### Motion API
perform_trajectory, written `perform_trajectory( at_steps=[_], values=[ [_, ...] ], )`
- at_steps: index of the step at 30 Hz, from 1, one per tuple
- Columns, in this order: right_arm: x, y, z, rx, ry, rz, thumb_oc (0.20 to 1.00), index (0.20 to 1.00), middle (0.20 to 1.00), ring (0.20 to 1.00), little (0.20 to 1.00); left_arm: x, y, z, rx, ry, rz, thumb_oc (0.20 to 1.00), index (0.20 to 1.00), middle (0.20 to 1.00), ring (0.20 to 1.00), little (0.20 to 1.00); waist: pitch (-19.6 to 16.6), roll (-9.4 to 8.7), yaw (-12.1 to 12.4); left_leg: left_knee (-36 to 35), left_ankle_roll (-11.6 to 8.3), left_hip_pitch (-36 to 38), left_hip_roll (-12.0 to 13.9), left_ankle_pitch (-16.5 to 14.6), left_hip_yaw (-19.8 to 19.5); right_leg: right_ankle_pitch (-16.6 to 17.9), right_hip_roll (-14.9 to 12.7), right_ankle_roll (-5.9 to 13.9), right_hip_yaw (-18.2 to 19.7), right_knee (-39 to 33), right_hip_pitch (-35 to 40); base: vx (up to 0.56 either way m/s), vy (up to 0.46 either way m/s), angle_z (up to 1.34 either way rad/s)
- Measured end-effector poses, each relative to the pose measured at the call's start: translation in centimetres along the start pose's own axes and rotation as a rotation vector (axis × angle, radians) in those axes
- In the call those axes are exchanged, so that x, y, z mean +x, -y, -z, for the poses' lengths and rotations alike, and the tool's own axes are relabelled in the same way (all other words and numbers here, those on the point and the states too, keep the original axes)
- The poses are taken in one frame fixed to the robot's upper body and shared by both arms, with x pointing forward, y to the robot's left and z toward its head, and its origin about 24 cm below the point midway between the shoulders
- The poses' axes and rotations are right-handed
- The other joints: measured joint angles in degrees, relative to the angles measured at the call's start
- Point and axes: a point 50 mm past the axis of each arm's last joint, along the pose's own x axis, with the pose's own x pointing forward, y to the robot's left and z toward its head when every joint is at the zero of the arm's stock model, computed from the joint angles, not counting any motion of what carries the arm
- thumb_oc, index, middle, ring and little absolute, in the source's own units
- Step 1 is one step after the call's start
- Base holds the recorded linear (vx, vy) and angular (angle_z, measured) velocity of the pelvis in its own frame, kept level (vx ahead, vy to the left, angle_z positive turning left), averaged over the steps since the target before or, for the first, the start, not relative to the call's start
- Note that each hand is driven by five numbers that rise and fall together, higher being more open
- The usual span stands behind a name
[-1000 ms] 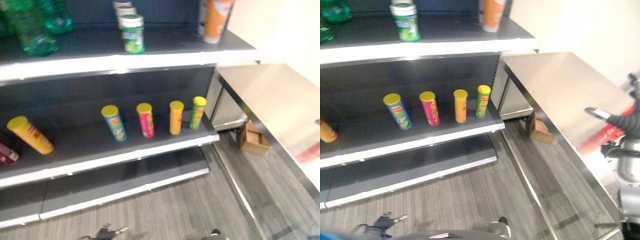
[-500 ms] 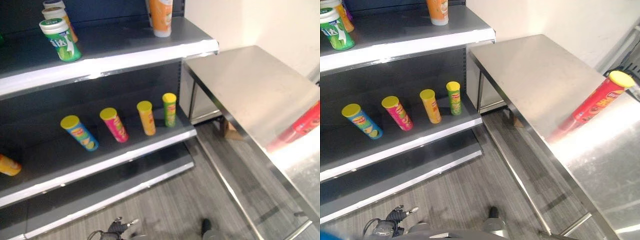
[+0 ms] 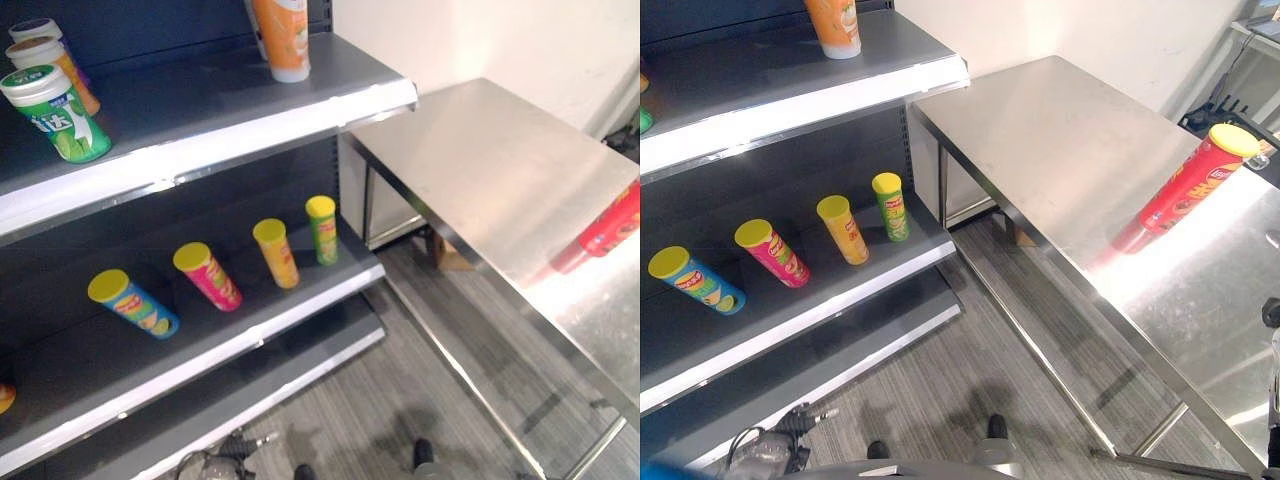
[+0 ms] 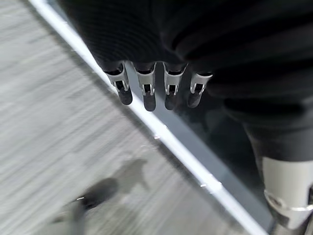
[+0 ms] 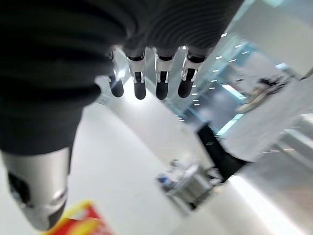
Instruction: Put the goods on the table back onto the shelves and tidy them up.
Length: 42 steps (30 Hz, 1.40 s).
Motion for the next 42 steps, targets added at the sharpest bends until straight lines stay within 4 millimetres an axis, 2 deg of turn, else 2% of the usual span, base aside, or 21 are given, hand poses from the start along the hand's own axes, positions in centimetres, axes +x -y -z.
perform_trajectory(
  at_steps=[2,3,4,7,9,11,13,14,15,16,17,19,21,24,26,32,42],
  values=[
    [-0.1,-0.1,0.1,0.010,-0.012,0.010,1.000,1.000,1.000,1.000,1.000,0.1,0.0,-0.4,-0.004,0.015,-0.002,1.000,1.000,1.000,1.000,1.000,-0.1,0.13,0.0,-0.5,0.32,0.2,0.2,0.0,0.5,0.1,0.2,0.02,-0.3,2.1,-1.4,0.05,0.104,-0.19],
    [0.1,-0.2,-0.1,0.021,-0.008,0.018,1.000,1.000,1.000,1.000,1.000,0.2,0.1,-0.5,0.004,0.011,0.003,1.000,1.000,1.000,1.000,1.000,0.6,0.77,0.1,-0.7,0.78,-0.1,0.5,-0.3,0.7,0.0,0.5,0.13,-0.3,8.8,-5.3,0.02,0.044,-0.22],
    [0.1,-0.1,-0.1,0.022,-0.007,0.021,1.000,1.000,1.000,1.000,1.000,0.2,0.0,-0.4,0.005,0.009,0.000,1.000,1.000,1.000,1.000,1.000,0.5,1.13,0.1,-0.9,1.08,0.2,0.4,-0.1,0.6,0.1,0.4,0.04,-0.7,10.8,-6.5,0.03,-0.007,-0.28],
    [0.0,0.0,0.0,0.018,-0.012,0.028,1.000,1.000,1.000,1.000,1.000,0.1,-1.1,0.3,0.019,-0.009,-0.026,1.000,1.000,1.000,1.000,1.000,1.2,-0.32,0.2,-1.3,1.84,1.7,-1.0,-0.6,1.3,-0.4,-2.0,0.54,-2.0,12.4,-6.7,0.05,-0.084,-0.10],
    [0.0,0.2,0.1,0.015,-0.014,0.038,1.000,1.000,1.000,1.000,1.000,-0.1,-1.5,1.2,0.024,-0.033,-0.037,1.000,1.000,1.000,1.000,1.000,1.6,-0.23,0.3,-1.4,2.15,1.3,-1.3,-0.5,1.0,-0.7,-3.2,0.63,-3.3,10.1,-6.3,0.10,-0.171,0.02],
    [0.1,0.7,0.1,0.012,-0.013,0.063,1.000,1.000,1.000,1.000,1.000,-0.1,-1.6,1.5,0.015,-0.048,-0.047,1.000,1.000,1.000,1.000,1.000,1.9,0.52,-0.2,-1.1,2.58,-0.3,-0.8,0.3,-1.0,-0.8,-2.2,0.70,-0.9,4.2,-6.1,0.12,-0.161,0.29],
    [0.1,1.0,0.2,0.008,-0.018,0.072,1.000,1.000,1.000,1.000,1.000,-0.2,-1.7,1.9,0.000,-0.059,-0.054,1.000,1.000,1.000,1.000,1.000,1.7,-0.31,-1.1,-1.2,1.88,-0.9,-1.0,0.9,-3.1,-0.4,-1.8,0.61,0.7,-1.1,-3.7,0.09,-0.113,0.60],
    [0.0,1.3,0.6,0.002,-0.030,0.079,1.000,1.000,1.000,1.000,1.000,-0.3,-1.6,2.1,-0.007,-0.066,-0.052,1.000,1.000,1.000,1.000,1.000,1.9,-0.51,-1.3,-1.4,1.29,-0.2,-1.1,1.0,-4.4,2.5,-1.8,0.88,0.6,-1.3,-2.3,0.06,-0.151,0.69],
    [0.1,1.6,0.6,-0.003,-0.035,0.087,1.000,1.000,1.000,1.000,1.000,-0.4,-0.6,2.2,-0.017,-0.067,-0.029,1.000,1.000,1.000,1.000,1.000,1.9,0.74,-1.0,-1.4,0.68,0.7,-0.4,1.2,-5.0,2.3,-0.6,0.96,-0.2,-1.3,-1.1,0.11,-0.265,0.54],
    [0.5,2.0,0.2,-0.019,-0.016,0.089,1.000,1.000,1.000,1.000,1.000,-0.7,0.8,2.4,-0.037,-0.063,0.002,1.000,1.000,1.000,1.000,1.000,1.6,3.53,0.2,-1.1,-0.27,0.9,1.6,1.1,-5.2,1.3,1.3,0.26,-1.2,-1.3,0.1,0.11,-0.259,0.30],
    [0.6,2.2,0.1,-0.034,-0.007,0.088,1.000,1.000,1.000,1.000,1.000,-0.8,1.3,2.5,-0.044,-0.063,0.013,1.000,1.000,1.000,1.000,1.000,1.4,4.64,0.4,-1.1,-0.45,0.7,2.3,1.1,-5.5,1.1,1.9,0.02,-1.8,-1.3,0.2,0.07,-0.170,0.25],
    [0.9,2.7,-0.1,-0.040,-0.002,0.098,1.000,1.000,1.000,1.000,1.000,-1.0,2.0,2.7,-0.053,-0.070,0.030,1.000,1.000,1.000,1.000,1.000,1.3,5.94,0.1,-1.1,-0.83,0.6,3.2,1.4,-7.2,1.0,2.9,-0.89,-3.6,-1.1,0.9,0.04,-0.131,0.34],
    [1.0,3.0,-0.1,-0.035,-0.005,0.110,1.000,1.000,1.000,1.000,1.000,-1.3,2.5,3.4,-0.058,-0.086,0.043,1.000,1.000,1.000,1.000,1.000,1.1,6.39,0.7,-1.1,-0.65,0.4,3.8,1.6,-8.0,0.7,3.6,-1.24,-4.5,-1.2,1.3,0.03,-0.136,0.29],
    [2.3,4.1,-0.9,-0.064,0.013,0.119,1.000,1.000,1.000,1.000,1.000,-1.4,2.8,3.7,-0.046,-0.104,0.062,1.000,1.000,1.000,1.000,1.000,1.0,6.32,0.7,-0.8,-0.91,0.5,4.0,1.6,-9.3,0.2,3.6,-1.20,-6.1,-1.2,2.8,0.01,-0.099,0.25],
    [3.1,4.3,-1.2,-0.051,0.010,0.116,1.000,1.000,1.000,1.000,1.000,-1.4,2.6,3.8,-0.042,-0.104,0.058,1.000,1.000,1.000,1.000,1.000,0.8,6.04,1.6,-0.7,-1.15,0.4,3.9,1.7,-9.6,0.2,3.5,-1.18,-6.4,-1.3,2.8,0.00,-0.086,0.09],
    [3.7,3.4,-1.9,-0.044,0.023,0.054,1.000,1.000,1.000,1.000,1.000,-1.6,2.4,4.6,-0.037,-0.130,0.055,1.000,1.000,1.000,1.000,1.000,0.0,5.27,2.6,-0.7,-1.63,-0.3,3.9,2.0,-11.3,-0.3,3.4,-1.12,-8.2,-1.3,3.8,0.01,-0.053,0.17],
    [4.4,1.8,-0.7,-0.068,-0.060,-0.037,1.000,1.000,1.000,1.000,1.000,-2.3,1.8,7.1,0.002,-0.211,0.053,1.000,1.000,1.000,1.000,1.000,-0.9,5.26,3.3,-0.6,-1.50,-0.4,3.7,2.1,-12.7,-0.6,3.2,-0.84,-9.8,-1.3,4.8,0.01,-0.017,0.07]
  ],
)
